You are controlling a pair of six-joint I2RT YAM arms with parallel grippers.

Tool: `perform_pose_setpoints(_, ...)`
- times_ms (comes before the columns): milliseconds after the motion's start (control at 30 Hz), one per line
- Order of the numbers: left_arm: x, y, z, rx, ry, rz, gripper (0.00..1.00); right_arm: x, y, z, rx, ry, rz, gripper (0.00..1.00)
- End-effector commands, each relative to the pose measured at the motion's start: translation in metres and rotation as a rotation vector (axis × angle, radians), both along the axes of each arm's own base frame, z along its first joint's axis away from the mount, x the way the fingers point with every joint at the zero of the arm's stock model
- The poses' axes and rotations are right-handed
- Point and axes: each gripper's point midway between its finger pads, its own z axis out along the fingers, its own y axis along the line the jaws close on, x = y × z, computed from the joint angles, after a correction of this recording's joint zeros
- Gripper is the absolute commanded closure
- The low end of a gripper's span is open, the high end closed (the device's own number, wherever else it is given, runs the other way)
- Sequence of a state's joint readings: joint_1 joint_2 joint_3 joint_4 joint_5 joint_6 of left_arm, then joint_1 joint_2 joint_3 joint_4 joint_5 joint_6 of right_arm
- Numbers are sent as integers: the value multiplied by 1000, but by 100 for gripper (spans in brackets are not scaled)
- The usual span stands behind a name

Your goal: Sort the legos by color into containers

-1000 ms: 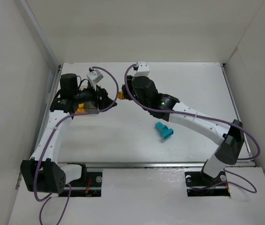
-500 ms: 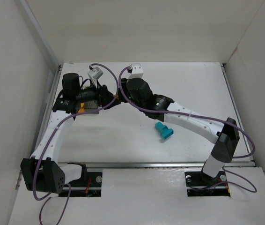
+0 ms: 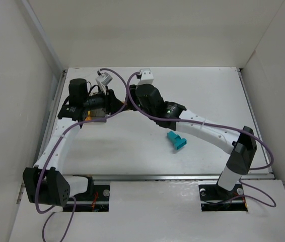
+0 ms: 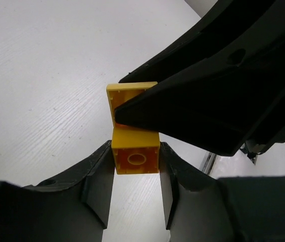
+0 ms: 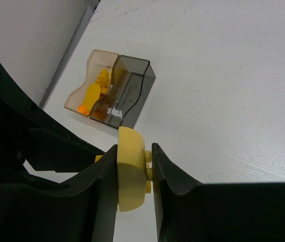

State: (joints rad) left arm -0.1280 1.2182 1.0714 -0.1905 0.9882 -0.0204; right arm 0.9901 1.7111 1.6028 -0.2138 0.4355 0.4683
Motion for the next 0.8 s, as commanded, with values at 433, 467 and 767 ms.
perform_pose_setpoints(433, 59, 122, -22, 304, -37, 485, 100, 43, -79, -69, -76, 133, -268, 100)
perform_pose_setpoints(467, 68, 131, -28, 335, -34, 530, 100, 42, -76, -71, -66, 135, -254, 100)
perform_pose_setpoints(767, 122, 269, -128, 811, 86, 890, 96, 47, -52, -56, -77, 78, -127, 100)
